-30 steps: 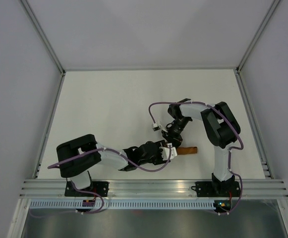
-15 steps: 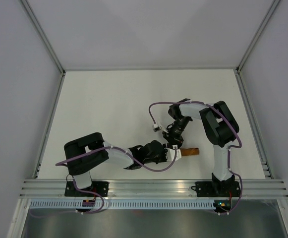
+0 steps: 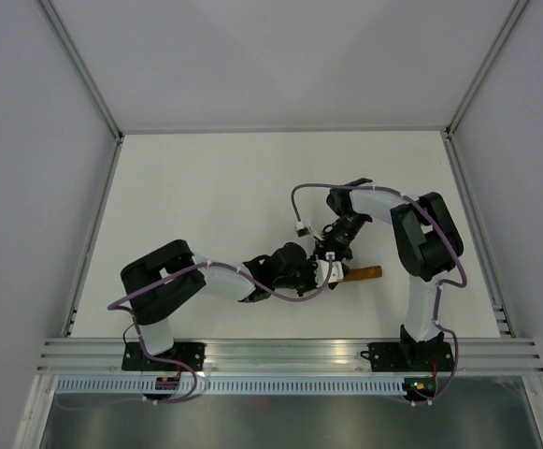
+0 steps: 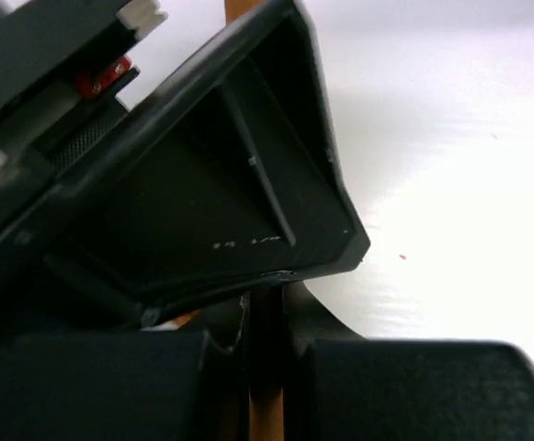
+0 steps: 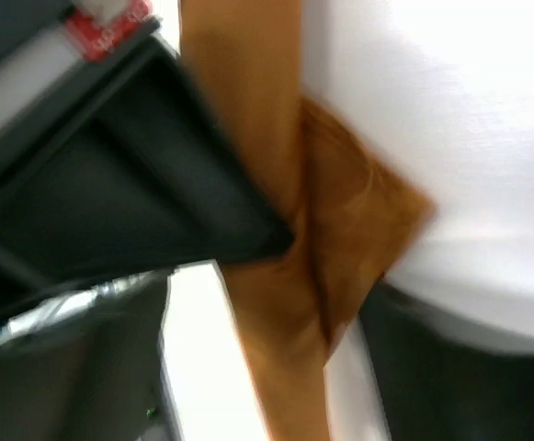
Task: Fold the napkin, place the utensils inside, and roll it up
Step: Roll the napkin with the utensil
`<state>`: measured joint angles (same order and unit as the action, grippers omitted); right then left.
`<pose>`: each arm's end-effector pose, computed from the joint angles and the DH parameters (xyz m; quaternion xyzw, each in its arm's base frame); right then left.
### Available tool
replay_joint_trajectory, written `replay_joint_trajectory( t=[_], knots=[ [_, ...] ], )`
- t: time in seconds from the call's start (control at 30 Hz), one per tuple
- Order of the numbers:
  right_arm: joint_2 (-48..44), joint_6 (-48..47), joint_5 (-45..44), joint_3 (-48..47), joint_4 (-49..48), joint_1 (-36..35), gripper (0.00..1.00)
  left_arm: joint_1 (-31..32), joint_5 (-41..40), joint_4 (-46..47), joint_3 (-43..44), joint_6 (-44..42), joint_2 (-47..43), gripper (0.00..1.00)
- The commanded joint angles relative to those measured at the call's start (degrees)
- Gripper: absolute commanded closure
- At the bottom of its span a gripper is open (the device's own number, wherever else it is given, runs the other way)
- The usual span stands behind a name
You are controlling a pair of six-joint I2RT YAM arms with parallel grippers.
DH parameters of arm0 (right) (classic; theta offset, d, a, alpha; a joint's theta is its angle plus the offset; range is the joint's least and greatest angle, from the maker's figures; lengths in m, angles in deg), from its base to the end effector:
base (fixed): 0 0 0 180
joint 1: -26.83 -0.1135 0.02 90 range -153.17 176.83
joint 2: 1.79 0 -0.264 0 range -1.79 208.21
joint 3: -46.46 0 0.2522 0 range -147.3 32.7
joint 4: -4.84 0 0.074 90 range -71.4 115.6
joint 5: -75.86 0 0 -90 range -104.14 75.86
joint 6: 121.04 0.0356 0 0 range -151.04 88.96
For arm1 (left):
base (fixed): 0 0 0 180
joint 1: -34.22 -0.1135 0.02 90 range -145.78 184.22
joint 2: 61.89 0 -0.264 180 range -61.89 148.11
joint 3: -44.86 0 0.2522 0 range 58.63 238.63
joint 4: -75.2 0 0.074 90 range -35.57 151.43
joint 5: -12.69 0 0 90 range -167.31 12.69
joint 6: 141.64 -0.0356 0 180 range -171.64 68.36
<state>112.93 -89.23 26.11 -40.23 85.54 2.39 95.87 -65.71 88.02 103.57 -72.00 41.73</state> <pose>0.2823 0.1536 0.1390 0.5696 -0.7328 -0.3692 0.0477 0.1613 -0.3141 0.1342 0.6081 0.6248 -0.2526 0.4195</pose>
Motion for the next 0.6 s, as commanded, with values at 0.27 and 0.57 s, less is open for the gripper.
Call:
replay_joint_trajectory(
  t=[0.27, 0.57],
  knots=[
    [-7.5, -0.1, -3.2, -1.3, -15.0, 11.3, 0.02, -5.9, 7.4, -10.6, 1.1, 8.9, 5.9, 0.98],
    [-19.3, -1.0, 0.0, 6.7, -21.1, 17.9, 0.02, -7.7, 11.9, -17.9, 5.7, 10.1, 9.7, 0.98]
  ],
)
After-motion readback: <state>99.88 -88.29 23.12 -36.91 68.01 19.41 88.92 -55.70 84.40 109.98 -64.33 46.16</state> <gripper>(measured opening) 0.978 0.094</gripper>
